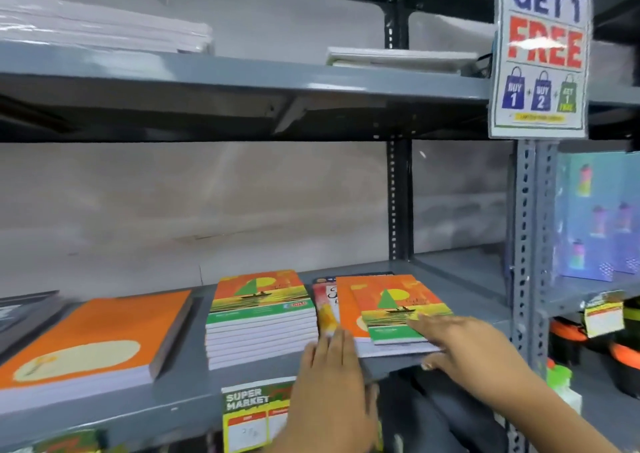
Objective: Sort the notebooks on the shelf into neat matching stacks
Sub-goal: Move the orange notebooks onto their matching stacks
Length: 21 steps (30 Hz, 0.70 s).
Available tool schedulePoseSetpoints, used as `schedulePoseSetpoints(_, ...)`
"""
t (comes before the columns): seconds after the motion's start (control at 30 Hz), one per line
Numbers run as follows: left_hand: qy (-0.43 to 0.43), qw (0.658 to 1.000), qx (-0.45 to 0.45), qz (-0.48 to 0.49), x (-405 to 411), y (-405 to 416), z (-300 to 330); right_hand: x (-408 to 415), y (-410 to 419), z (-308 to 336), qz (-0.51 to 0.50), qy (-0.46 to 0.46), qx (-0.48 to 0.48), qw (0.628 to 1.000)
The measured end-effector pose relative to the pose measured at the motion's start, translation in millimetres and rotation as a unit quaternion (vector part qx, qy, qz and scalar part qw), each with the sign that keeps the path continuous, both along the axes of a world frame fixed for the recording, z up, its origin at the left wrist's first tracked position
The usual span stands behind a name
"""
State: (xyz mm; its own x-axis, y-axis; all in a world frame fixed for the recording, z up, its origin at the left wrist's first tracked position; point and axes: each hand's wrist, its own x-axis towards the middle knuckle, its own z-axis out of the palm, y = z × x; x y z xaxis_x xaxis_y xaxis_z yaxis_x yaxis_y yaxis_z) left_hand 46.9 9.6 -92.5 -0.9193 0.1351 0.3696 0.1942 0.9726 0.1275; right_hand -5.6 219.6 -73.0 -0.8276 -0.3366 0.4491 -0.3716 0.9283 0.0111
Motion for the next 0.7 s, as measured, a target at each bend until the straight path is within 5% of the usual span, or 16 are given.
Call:
schedulePoseSetpoints(0.17, 0.077, 0.990, -0.089, 0.075, -8.1, -12.7, -48.0, 29.4, -13.6, 17.7, -0.048, 0.059, 0.056, 0.996)
schedulePoseSetpoints(0.33, 0.055, 0.987, -0.115, 0.099, -7.6, -3.2, -42.3, 35.1, -44.2, 50.5, -0.001, 0.310, -0.167, 0.936)
schedulePoseSetpoints(0.47, 0.071, 0.983, -0.117, 0.122, -9.6, -1.9, -41.1, 12.5, -103.4, 65.8, 0.101, 0.398, -0.159, 0.898)
schedulePoseSetpoints(0.53, 0.060, 0.986, -0.107, 0.117, -8.8, -2.1, -40.0, -3.4, -131.2, 64.5, 0.160, 0.337, -0.097, 0.923)
schedulePoseSetpoints(0.6, 0.059, 0.984, -0.117, 0.119, -7.2, -3.6, -41.5, -19.1, -151.0, 64.9, 0.192, 0.169, -0.023, 0.966)
schedulePoseSetpoints(0.7, 0.065, 0.981, -0.132, 0.127, -8.0, -6.1, -47.2, -27.1, -163.8, 65.9, 0.242, -0.037, 0.000, 0.970)
